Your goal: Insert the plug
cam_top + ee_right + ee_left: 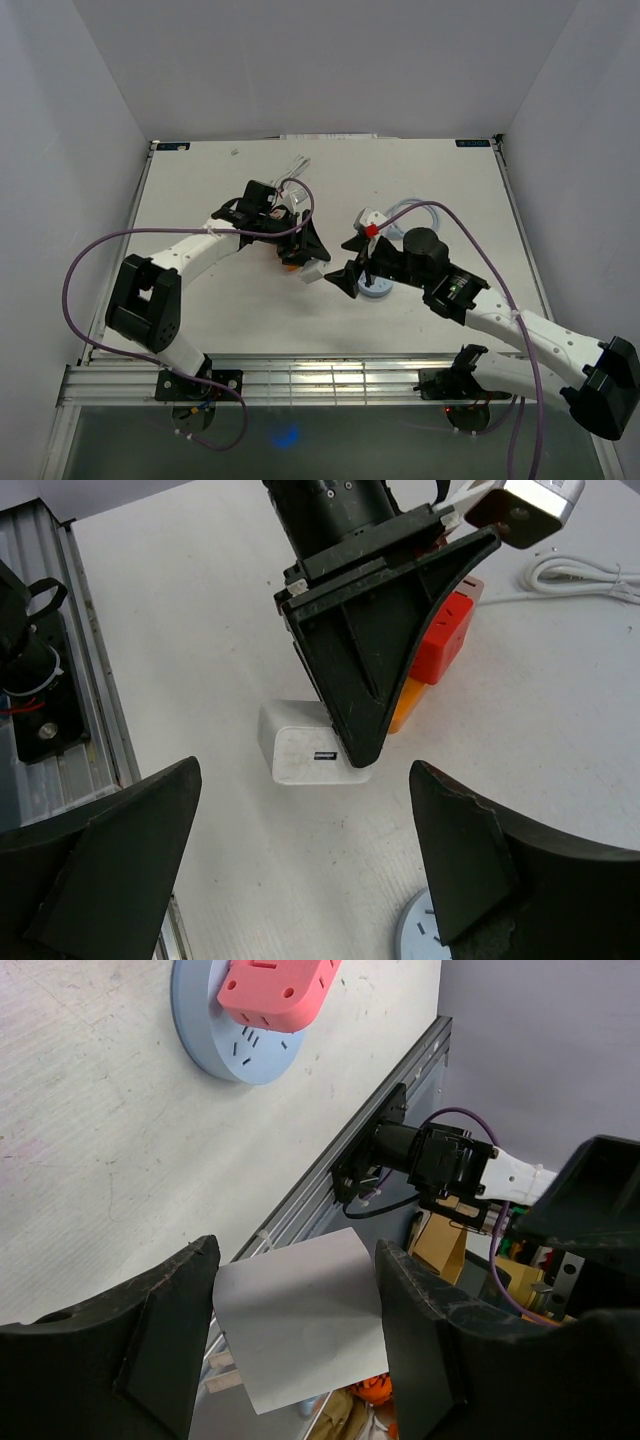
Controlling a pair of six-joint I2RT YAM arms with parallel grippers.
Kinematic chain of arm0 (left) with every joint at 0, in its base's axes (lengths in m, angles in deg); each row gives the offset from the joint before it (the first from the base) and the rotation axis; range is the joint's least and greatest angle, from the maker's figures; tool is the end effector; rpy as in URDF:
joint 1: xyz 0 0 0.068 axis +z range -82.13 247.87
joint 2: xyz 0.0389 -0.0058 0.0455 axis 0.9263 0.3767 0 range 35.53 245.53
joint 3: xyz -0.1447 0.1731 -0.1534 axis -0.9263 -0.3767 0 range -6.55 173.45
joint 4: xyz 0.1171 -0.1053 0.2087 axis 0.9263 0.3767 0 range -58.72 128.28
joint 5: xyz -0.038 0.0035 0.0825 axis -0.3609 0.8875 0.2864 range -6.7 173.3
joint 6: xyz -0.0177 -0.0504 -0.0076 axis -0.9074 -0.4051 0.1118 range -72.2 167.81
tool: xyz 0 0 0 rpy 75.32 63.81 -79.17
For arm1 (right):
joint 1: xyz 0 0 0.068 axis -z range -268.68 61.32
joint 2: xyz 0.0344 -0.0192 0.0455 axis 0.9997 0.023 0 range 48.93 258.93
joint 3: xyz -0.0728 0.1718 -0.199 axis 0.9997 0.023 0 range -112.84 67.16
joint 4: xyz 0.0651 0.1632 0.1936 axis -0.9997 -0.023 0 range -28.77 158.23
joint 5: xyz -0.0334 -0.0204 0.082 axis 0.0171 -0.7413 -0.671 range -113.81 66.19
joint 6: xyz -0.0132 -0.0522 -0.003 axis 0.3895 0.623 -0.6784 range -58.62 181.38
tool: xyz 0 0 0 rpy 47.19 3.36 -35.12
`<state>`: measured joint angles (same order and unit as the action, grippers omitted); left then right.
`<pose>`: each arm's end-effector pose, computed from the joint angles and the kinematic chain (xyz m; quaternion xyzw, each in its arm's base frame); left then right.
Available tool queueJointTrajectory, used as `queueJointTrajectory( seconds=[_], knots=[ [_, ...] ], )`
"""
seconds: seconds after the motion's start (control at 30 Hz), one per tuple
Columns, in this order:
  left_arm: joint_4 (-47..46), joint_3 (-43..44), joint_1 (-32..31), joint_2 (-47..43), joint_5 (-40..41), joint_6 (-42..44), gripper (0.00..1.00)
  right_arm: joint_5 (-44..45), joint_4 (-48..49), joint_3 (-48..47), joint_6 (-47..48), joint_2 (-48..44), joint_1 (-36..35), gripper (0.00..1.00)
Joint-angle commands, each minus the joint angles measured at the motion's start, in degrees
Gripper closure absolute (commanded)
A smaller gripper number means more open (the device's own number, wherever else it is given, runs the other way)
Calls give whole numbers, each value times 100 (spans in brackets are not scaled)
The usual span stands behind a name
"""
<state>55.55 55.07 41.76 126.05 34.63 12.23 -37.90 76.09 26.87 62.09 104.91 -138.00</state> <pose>0.2794 -0.1668 0.2334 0.0584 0.8723 -0.4832 0.0467 0.1445 0.1816 0.3090 -0.3893 0.6438 0.3527 0.5563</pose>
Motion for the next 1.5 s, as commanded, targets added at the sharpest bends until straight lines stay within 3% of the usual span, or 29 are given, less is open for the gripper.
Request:
queueJointTrajectory(
  seconds=[0.0, 0.6, 0.77, 0.8, 0.93, 1.07, 1.2, 1.33, 1.47],
  knots=[
    [-124, 192, 0, -394, -275, -2, 83, 196, -2, -250, 51, 271, -34, 11],
    [-151, 245, 0, -553, -583, -64, 83, -647, 58, -822, -299, 1432, -34, 11],
    [-203, 227, 0, -571, -609, -73, 83, -832, 154, -866, -422, 1547, -34, 1],
    [-212, 210, 0, -562, -627, -55, 83, -911, 233, -857, -492, 1547, -34, 13],
    [-265, 157, 0, -562, -644, -46, 80, -999, 348, -857, -694, 1573, -34, 36],
    [-353, 78, 0, -623, -662, -38, 68, -1052, 427, -814, -897, 1582, -34, 51],
    [-432, 34, 0, -755, -478, -55, 30, -1026, 445, -699, -1020, 1407, -16, 57],
    [-397, 51, 27, -939, -82, -20, 5, -824, 155, -655, -1099, 1196, 10, 64],
    [-388, 34, 97, -1036, 155, -2, 2, -622, -310, -611, -1152, 1020, 37, 68]
  ],
)
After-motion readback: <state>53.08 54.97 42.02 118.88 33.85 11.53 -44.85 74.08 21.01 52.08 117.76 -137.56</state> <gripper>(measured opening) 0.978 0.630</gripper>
